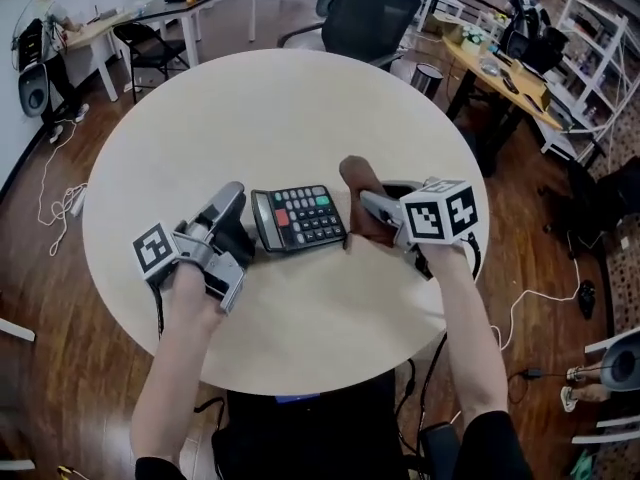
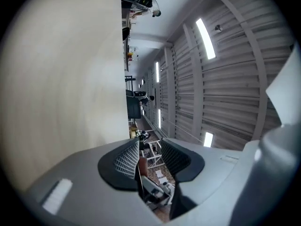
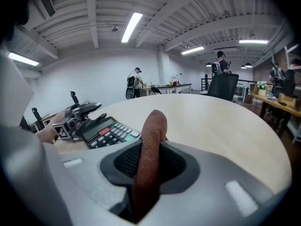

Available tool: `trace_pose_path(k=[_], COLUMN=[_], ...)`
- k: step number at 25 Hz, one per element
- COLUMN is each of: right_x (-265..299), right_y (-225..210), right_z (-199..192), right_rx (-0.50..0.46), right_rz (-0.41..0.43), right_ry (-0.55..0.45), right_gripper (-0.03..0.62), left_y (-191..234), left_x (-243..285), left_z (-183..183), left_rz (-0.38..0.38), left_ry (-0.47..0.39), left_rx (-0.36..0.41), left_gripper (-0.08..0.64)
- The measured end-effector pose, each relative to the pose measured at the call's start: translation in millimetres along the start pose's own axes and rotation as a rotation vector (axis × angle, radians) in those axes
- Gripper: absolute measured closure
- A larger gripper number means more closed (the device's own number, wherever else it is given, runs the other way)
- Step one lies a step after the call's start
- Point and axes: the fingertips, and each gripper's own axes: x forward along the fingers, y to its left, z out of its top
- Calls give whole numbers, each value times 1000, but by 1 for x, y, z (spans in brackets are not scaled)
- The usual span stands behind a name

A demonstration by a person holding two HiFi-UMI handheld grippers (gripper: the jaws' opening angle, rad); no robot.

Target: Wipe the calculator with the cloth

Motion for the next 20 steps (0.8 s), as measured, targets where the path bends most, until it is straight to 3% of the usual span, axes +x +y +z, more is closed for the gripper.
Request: trace_pose_path(k=[3,6,12,16,20], right_x=[19,46,48,21,-6], right_y=[-11,-10,11,28,35], right_z=[4,6,-7,-28,-48], right_rx=[2,20,69,40,-56], right_rz=[-16,-9,103,166,197], right_ry=[40,134,233,272,333], right_gripper=[492,492,492,492,492], left_y=[-3,-6,-7,-9,-7], left_x=[-8,-7,-7,-7,-7], left_z=[-27,-31,-28,-28,-27], left_rz=[-25,-40,-58,-63,-68], left_ry=[-22,-53,-63,-70,-65], left_rx=[5,17,33,39,40], left_gripper=[410,410,411,411,411])
